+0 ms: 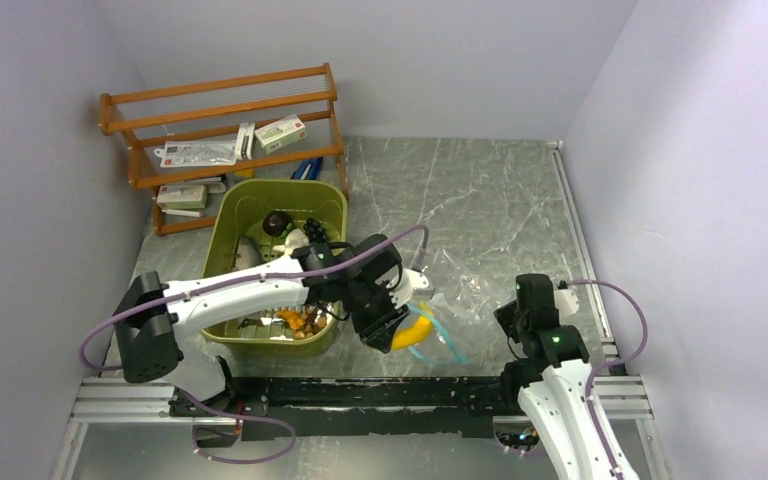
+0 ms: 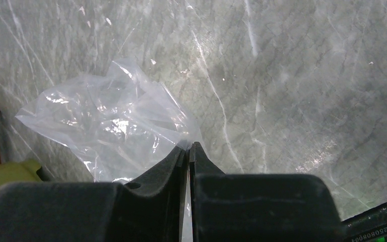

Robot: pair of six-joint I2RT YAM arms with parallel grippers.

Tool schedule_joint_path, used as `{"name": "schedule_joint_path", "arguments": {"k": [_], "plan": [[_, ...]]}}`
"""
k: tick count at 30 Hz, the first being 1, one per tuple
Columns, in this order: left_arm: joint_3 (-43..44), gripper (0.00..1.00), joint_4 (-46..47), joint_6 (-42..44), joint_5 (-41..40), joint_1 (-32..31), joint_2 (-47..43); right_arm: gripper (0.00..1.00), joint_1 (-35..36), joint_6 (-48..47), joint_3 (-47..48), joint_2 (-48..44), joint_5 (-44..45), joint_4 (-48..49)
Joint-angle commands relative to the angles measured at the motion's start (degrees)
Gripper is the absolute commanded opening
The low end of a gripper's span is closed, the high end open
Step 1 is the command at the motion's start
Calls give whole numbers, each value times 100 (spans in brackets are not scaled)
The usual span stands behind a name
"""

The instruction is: Open the zip-top bag and remove the fake food

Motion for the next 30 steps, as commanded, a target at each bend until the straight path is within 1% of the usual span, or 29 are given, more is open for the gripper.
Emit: {"name": "schedule_joint_path", "arguments": {"k": [1, 3, 6, 7, 9, 10, 12, 14, 17, 19, 20, 22, 25, 27, 30], "plan": [[628, 7, -349, 106, -609, 33, -339, 6, -23, 171, 13, 163, 116, 49], [711, 7, -362, -63, -1349, 33, -525, 5, -23, 160, 10, 200, 129, 16], [601, 7, -118, -375, -2730, 39, -1077, 4, -23, 216, -68, 72, 181, -29], [520, 7, 32, -442, -3014, 42, -1298, 4, -25, 253, -85, -4, 190, -63], [332, 8, 339, -512, -3338, 47, -1807, 4, -23, 320, -109, -123, 205, -135], [244, 11, 472, -525, -3375, 50, -2006, 5, -23, 343, -121, -177, 214, -173], [143, 11, 601, -550, -3390, 52, -2238, 5, -28, 363, -141, -268, 228, -210], [166, 7, 491, -733, -3867, 52, -2342, 5, -26, 359, -154, -283, 201, -206], [180, 7, 94, -1215, -5006, 61, -2431, 5, -24, 320, -155, -207, 116, -165], [78, 7, -34, -1495, -5380, 138, -2498, 5, -29, 288, -175, -92, 22, -118], [-3, 7, -21, -1536, -5327, 271, -2520, 4, -28, 272, -186, -36, -13, -85], [-246, 7, 56, -1587, -4953, 718, -2530, 4, -23, 238, -225, 42, -58, -25], [-672, 7, 214, -1934, -4332, 1599, -2604, 4, -23, 203, -251, 110, -103, 3], [-824, 7, 283, -2083, -3949, 2057, -2757, 4, -25, 166, -213, 111, -103, -36], [-1138, 7, 457, -2153, -3482, 2622, -2975, 4, -23, 150, -194, 50, -19, -142]]}}
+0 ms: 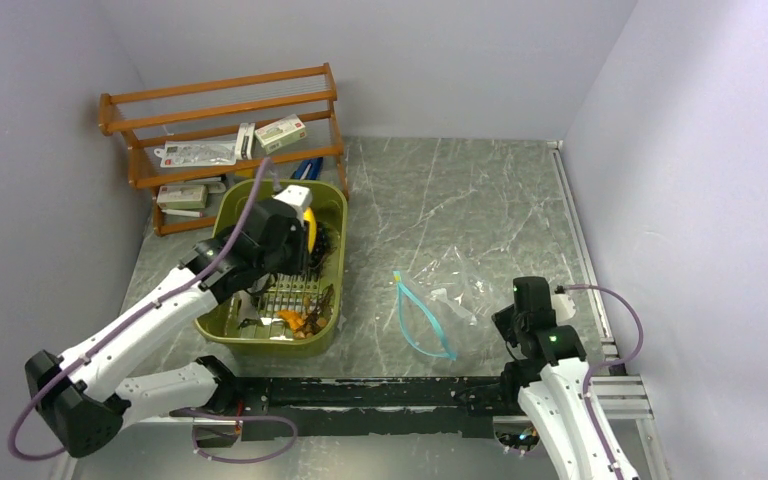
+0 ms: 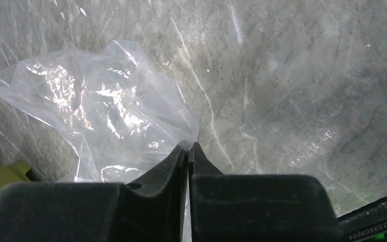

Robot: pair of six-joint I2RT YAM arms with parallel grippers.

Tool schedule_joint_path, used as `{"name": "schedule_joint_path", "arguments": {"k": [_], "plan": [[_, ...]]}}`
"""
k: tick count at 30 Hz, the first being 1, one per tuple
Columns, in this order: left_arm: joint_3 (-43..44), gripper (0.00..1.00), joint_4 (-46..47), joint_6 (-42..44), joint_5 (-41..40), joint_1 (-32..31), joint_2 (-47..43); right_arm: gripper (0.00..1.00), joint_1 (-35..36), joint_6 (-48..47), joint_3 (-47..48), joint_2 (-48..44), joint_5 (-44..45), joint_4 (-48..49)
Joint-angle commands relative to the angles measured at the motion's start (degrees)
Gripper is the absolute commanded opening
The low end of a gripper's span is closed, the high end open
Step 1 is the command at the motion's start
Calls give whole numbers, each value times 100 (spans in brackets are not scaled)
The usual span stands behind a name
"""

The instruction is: Open the zip-top bag and remove the fake food

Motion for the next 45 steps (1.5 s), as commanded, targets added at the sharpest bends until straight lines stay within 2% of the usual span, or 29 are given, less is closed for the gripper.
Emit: {"name": "schedule_joint_path", "arguments": {"k": [1, 4, 11, 12, 13, 14, 21, 24, 27, 31, 34, 37, 40, 45], "plan": [[-369, 7, 357, -305, 989, 689, -412, 4, -21, -55, -19, -99, 110, -74], [-677, 7, 473, -291, 1745, 961, -220, 4, -21, -26, -61, -159, 24, 0], [-1329, 8, 1134, -597, 2690, 969, -163, 5, -23, -106, -104, 103, -204, 220], [-1417, 14, 1222, -596, 2742, 969, -194, 5, -24, -129, -96, 152, -216, 227], [-1488, 26, 1298, -577, 2792, 969, -200, 5, -26, -149, -94, 203, -233, 242], [-1565, 30, 1355, -552, 2849, 969, -196, 5, -28, -167, -93, 247, -248, 263], [-1432, 42, 974, -580, 2213, 969, -227, 9, -27, -575, 204, 565, 29, 396], [-1303, 55, 764, -533, 1862, 969, -337, 9, -27, -865, 446, 878, -144, 575], [-1219, 58, 671, -453, 1815, 969, -408, 11, -23, -1184, 653, 1240, -424, 662], [-1140, 60, 635, -410, 1962, 970, -510, 22, -22, -1239, 926, 1547, -339, 327], [-1016, 60, 563, -444, 1809, 969, -664, 24, -21, -1566, 1039, 1471, -621, 459], [-867, 62, 561, -445, 1682, 969, -836, 36, -21, -1953, 1225, 1397, -1137, 583], [-725, 63, 648, -481, 1856, 969, -928, 58, -21, -2596, 1409, 1257, -1800, 781], [-708, 64, 1108, -656, 2342, 970, -921, 64, -17, -3456, 1527, 1137, -3276, 1356]]}}
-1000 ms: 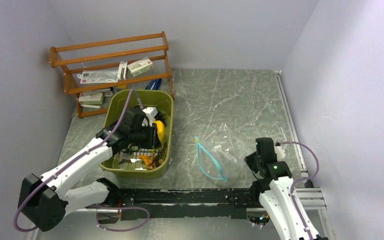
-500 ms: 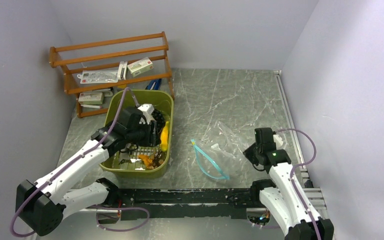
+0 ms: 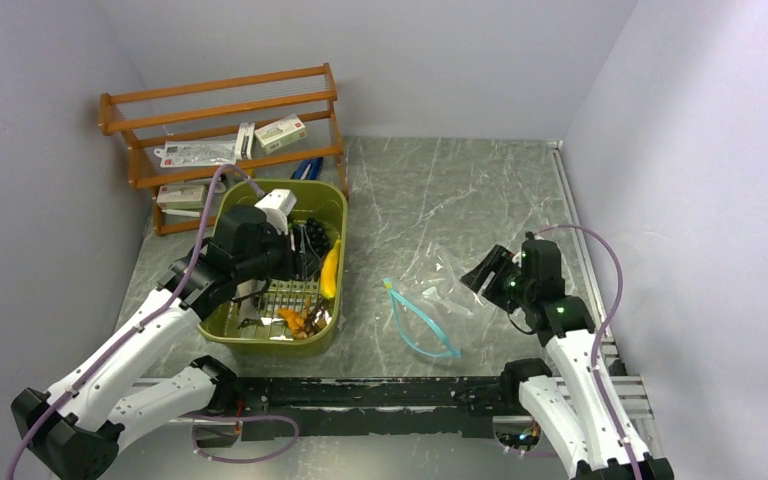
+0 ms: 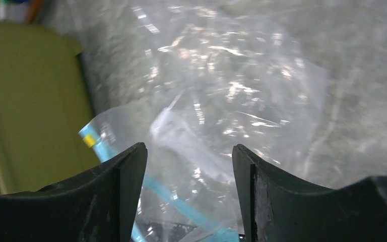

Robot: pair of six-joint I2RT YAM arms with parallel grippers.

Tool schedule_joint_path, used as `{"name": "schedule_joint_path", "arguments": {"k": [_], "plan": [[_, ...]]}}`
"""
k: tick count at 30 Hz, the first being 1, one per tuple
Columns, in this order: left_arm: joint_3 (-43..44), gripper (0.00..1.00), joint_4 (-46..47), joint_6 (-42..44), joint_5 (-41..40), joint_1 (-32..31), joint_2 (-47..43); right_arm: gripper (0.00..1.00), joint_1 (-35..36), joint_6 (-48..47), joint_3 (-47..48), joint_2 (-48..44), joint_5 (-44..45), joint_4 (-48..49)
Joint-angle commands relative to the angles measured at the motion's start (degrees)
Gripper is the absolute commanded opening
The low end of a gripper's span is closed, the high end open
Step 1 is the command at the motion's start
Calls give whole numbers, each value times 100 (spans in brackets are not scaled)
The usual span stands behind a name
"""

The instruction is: Open the zip-top bag and remove the fake food

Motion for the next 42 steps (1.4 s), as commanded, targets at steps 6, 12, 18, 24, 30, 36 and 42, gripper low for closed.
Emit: {"name": "schedule_joint_path", "arguments": {"k": [6, 12, 18, 24, 30, 36, 42], "plan": [[59, 63, 763, -263, 774, 32, 174, 83, 619, -1569, 462, 350, -2287, 527], [7, 72, 840, -304, 856, 32, 136, 87, 2079, -1510, 750, 1110, -1011, 366], [57, 73, 532, -236, 514, 32, -5, 78, 3607, -1258, 1238, 2329, 668, 35], [169, 72, 274, -196, 224, 32, -62, 47, 4544, -142, 1871, 3563, 2467, -310], [338, 72, -41, -152, -196, 32, -123, 25, 4549, 1185, 2194, 3871, 2631, -139], [473, 72, -147, -193, -267, 32, -106, 25, 4535, 2593, 1773, 3594, 2599, 517], [767, 73, -406, -197, -637, 32, -262, 62, 4607, 2624, 1693, 2280, 3814, 609]]}}
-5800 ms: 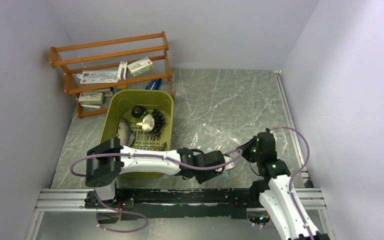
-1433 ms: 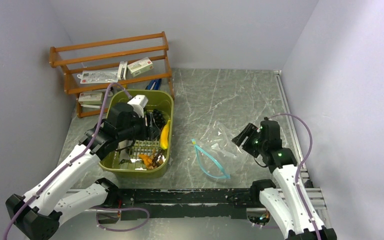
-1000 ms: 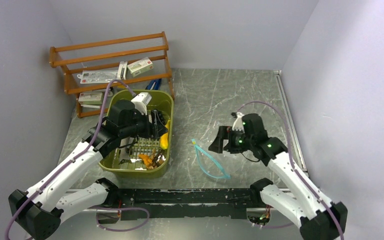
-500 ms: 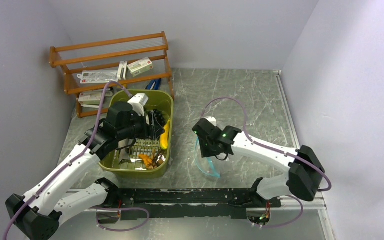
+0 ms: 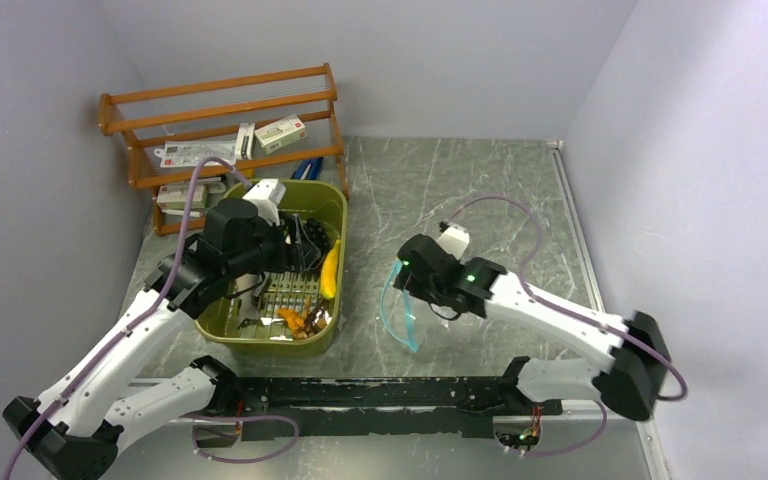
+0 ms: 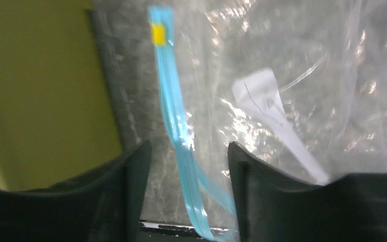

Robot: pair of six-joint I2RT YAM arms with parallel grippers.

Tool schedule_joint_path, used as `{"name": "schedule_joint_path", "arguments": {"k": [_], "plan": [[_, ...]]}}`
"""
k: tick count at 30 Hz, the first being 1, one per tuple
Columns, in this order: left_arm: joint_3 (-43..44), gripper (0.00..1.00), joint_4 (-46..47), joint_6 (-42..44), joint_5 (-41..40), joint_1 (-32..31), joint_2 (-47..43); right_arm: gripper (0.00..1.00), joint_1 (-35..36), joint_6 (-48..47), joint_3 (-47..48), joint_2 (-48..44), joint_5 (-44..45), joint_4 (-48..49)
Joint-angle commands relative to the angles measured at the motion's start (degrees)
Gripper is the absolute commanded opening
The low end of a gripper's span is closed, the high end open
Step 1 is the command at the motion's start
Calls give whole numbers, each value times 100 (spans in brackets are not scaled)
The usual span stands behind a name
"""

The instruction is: Open the zip-top bag and remove the fake food

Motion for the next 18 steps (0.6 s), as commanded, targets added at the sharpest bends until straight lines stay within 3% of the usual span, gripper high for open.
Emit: {"name": "schedule_joint_path", "arguments": {"k": [1, 4, 11, 18], "plan": [[322, 75, -208, 39, -515, 32, -285, 72, 26, -322, -239, -1282, 932, 833], [370, 80, -137, 121, -570, 32, -446, 80, -5, -988, -280, -1906, 967, 1115], [646, 84, 272, 202, -1, 32, -335, 84, -45, -439, 185, -2157, 2378, -730], [1131, 91, 175, 360, -654, 34, 6, 92, -46, -1181, 955, -2219, 3724, -1046]]}}
